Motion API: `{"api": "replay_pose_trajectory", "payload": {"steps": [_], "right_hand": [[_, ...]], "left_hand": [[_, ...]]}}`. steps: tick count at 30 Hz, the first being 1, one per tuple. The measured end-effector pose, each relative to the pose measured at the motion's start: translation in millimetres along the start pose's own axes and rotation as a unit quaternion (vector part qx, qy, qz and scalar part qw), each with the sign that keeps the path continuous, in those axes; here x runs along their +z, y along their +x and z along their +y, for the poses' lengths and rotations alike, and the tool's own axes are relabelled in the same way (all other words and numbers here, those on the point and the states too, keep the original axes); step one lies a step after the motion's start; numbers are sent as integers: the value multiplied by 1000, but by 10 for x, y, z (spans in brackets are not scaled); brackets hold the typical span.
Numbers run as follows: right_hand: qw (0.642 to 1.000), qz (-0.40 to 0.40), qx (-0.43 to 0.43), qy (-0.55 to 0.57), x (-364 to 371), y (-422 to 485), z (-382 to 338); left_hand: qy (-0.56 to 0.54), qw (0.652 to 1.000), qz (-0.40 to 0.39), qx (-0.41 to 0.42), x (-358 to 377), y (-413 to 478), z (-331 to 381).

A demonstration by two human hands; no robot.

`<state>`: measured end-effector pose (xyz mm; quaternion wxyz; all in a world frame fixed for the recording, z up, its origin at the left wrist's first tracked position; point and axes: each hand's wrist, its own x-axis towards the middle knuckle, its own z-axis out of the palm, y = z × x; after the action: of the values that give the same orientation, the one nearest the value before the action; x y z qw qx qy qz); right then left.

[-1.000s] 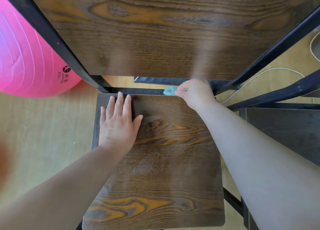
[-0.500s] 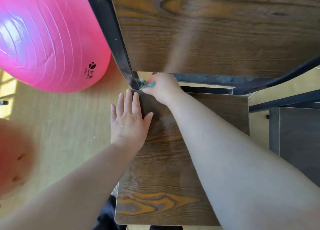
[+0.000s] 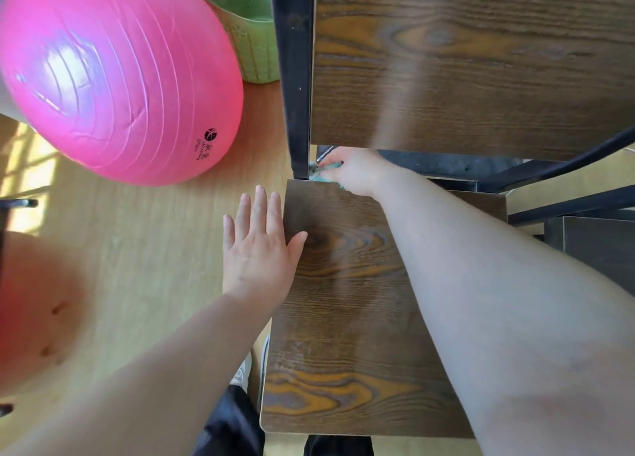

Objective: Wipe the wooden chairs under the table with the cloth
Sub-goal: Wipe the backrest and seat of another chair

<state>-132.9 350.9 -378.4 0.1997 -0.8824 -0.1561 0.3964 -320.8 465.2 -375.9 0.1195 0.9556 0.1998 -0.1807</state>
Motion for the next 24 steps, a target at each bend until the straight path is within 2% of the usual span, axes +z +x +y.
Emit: {"api": "replay_pose_trajectory", "payload": {"steps": [5,10,13,24], "right_hand": [[999,40,-36,8,23,-80,35],[986,78,-129,-70,128,-209,70],[980,91,-151,-90,306,-336,162],[984,124,-120,-47,930,-1055,274]], "left_hand": [[11,1000,-6,9,-44,-50,-96],[15,1000,-13,23,-78,-104,-123],[26,999,-28,28,-84,-135,-137],[48,996,-53,45,-108,-297,-165]]}}
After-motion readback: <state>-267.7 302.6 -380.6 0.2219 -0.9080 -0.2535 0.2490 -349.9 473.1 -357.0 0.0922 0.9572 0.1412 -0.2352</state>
